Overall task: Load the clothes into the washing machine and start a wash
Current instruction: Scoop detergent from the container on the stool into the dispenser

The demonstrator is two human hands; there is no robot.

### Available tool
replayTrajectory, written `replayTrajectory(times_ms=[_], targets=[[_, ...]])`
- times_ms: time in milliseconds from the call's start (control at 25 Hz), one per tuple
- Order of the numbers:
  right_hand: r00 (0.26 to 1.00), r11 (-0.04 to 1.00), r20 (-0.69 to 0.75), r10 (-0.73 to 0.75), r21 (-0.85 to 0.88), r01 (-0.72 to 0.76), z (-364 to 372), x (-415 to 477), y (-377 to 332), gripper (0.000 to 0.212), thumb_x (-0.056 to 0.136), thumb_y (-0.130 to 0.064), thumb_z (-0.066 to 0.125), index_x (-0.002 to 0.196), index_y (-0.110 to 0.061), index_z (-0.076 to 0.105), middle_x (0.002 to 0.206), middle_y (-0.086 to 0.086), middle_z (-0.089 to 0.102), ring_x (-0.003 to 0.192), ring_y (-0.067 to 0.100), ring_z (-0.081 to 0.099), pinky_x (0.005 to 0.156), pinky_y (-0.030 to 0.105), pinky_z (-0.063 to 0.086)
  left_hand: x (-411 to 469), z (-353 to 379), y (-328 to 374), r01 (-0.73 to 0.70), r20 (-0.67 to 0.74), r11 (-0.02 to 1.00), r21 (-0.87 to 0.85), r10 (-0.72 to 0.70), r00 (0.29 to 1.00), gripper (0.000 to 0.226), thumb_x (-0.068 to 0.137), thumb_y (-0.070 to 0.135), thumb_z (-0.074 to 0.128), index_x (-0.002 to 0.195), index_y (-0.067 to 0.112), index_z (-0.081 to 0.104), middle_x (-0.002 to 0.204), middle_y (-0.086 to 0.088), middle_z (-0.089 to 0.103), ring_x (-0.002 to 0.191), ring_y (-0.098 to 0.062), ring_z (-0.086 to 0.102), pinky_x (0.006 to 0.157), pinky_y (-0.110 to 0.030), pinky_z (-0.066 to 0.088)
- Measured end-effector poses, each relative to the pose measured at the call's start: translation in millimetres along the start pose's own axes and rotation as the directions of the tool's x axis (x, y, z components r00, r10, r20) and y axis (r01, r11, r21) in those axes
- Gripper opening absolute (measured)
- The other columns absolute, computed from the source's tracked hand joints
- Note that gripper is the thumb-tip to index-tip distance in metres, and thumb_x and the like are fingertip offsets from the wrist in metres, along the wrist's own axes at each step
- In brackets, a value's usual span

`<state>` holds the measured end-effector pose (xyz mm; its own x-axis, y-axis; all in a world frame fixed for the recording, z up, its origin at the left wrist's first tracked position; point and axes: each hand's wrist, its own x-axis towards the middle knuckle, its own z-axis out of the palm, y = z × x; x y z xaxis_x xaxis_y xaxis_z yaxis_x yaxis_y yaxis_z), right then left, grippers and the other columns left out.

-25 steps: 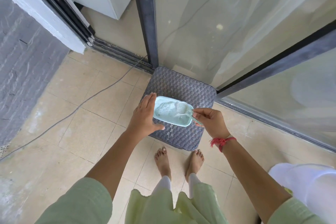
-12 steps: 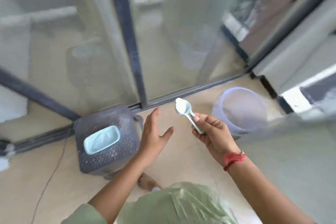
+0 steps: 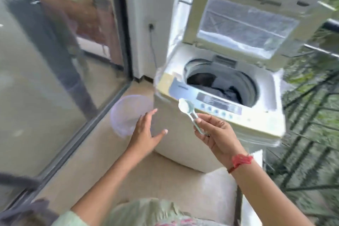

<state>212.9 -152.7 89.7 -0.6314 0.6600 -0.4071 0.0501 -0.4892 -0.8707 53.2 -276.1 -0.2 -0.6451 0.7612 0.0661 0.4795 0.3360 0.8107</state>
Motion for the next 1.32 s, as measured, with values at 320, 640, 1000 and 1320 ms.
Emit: replayTrajectory(times_ms=[320, 640, 1000, 1320], targets=[[0.952, 0.975, -0.285, -0.114, 0.152, 0.162, -116.7, 69.3, -61.9, 0.010, 0.084, -0.001, 0.061, 0.086, -0.009, 0.067, 0.073, -0.001, 0.070, 0.070, 0.007, 0.065, 0.064, 0.017, 0.055, 127.8, 83.1, 72.2, -0.202, 0.183, 0.977, 0.061, 0.188, 0.965, 0.064, 0.084, 0.028, 0.069, 0.138, 0.016, 0.037, 0.136, -0.004, 0.042, 0.129, -0.018, 0.036, 0.101, -0.023, 0.028], [0.920, 0.972, -0.382, -0.084, 0.174, 0.161, -170.0, 185.2, -118.6, 0.010, 0.087, -0.001, 0.060, 0.090, -0.009, 0.066, 0.079, 0.001, 0.070, 0.067, 0.005, 0.067, 0.060, 0.016, 0.055, 257.3, 123.3, 69.3, -0.409, 0.336, 0.823, 0.394, 0.285, 0.898, 0.083, 0.073, 0.068, 0.017, 0.141, 0.024, 0.034, 0.144, 0.003, 0.037, 0.143, -0.018, 0.018, 0.115, -0.041, 0.009], [0.901, 0.998, -0.431, -0.051, 0.008, 0.060, -193.7, 317.0, -123.6, 0.009, 0.086, -0.004, 0.064, 0.088, -0.013, 0.065, 0.086, 0.002, 0.064, 0.077, 0.011, 0.060, 0.069, 0.021, 0.052, 284.4, 137.3, 43.5, -0.376, 0.324, 0.816, 0.439, 0.246, 0.913, 0.057, 0.085, 0.053, 0.039, 0.130, 0.019, 0.048, 0.129, 0.000, 0.054, 0.131, -0.021, 0.042, 0.106, -0.041, 0.032], [0.843, 0.806, -0.344, -0.414, -0.568, 0.164, -226.7, 399.9, -124.5, 0.010, 0.079, -0.015, 0.072, 0.088, -0.012, 0.071, 0.078, 0.005, 0.070, 0.070, 0.014, 0.063, 0.071, 0.032, 0.053, 285.0, 141.2, 39.7, -0.341, 0.289, 0.843, 0.415, 0.234, 0.928, 0.053, 0.083, 0.048, 0.047, 0.129, 0.020, 0.046, 0.128, 0.001, 0.052, 0.130, -0.020, 0.041, 0.104, -0.039, 0.036]])
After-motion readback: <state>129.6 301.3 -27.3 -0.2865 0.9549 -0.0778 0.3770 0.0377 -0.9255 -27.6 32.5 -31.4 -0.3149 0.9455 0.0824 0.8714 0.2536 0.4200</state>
